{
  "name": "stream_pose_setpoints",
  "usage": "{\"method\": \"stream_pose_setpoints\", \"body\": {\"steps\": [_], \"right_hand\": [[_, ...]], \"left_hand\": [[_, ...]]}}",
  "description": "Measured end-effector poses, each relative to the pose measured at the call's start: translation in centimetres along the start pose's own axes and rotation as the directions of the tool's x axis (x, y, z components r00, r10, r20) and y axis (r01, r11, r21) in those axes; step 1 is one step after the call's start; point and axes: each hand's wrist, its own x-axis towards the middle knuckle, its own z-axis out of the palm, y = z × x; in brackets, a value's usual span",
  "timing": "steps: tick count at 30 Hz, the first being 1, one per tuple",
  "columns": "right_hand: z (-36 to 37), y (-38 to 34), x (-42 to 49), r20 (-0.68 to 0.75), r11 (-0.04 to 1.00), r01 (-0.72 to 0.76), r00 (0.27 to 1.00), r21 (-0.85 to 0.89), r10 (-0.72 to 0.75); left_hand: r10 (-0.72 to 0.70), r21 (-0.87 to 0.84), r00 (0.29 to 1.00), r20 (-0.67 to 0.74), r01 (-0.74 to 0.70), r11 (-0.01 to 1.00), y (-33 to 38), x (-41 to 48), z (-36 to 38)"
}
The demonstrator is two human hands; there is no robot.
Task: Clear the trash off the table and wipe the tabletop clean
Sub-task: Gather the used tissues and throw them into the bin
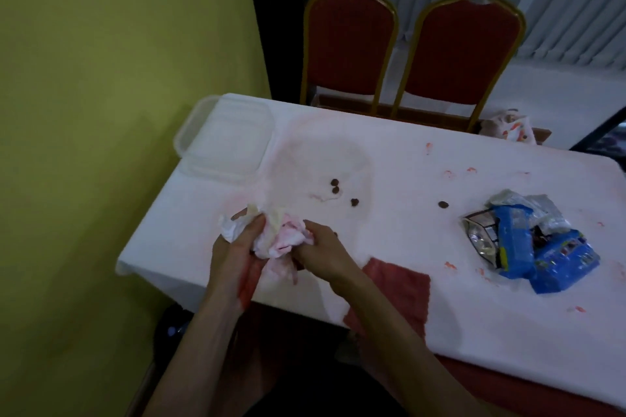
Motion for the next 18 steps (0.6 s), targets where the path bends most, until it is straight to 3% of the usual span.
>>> {"method": "stream_pose_setpoints", "body": {"steps": [1,3,7,10,13,18], "right_hand": [[1.4,-0.4,0.0,0.005,1.0,0.002,1.0,-0.006,-0.002],[4.4,-1.0,-0.2,0.024,1.0,-0.01,1.0,0.004,0.009],[10.9,-1.2,-1.0,0.05,0.999,-0.016,0.999,-0.033,0.018],[16.0,-0.3,-1.3,0.11,0.996,-0.027,0.993,-0.08,0.036],[21.0,0.5,-1.9,0.136,0.986,-0.01,0.99,-0.166,0.033],[28.0,2.4,-3.0,0.156,0.96,0.048,0.988,-0.276,-0.004]], "left_hand": [[0.074,0.089,0.996,-0.043,-0.07,0.994,0.5,-0.4,-1.7],[0.156,0.098,0.975,-0.16,-0.142,0.985,0.4,-0.7,-5.4],[0.193,0.149,0.925,-0.326,-0.152,0.977,-0.5,-1.9,-12.2],[0.231,0.193,0.9,-0.37,-0.169,0.967,-1.8,-2.2,-16.8],[0.229,0.27,0.879,-0.417,-0.12,0.955,-3.3,-2.5,-20.7],[0.117,0.232,0.821,-0.559,0.019,0.973,-6.6,-2.0,-26.9]]}}
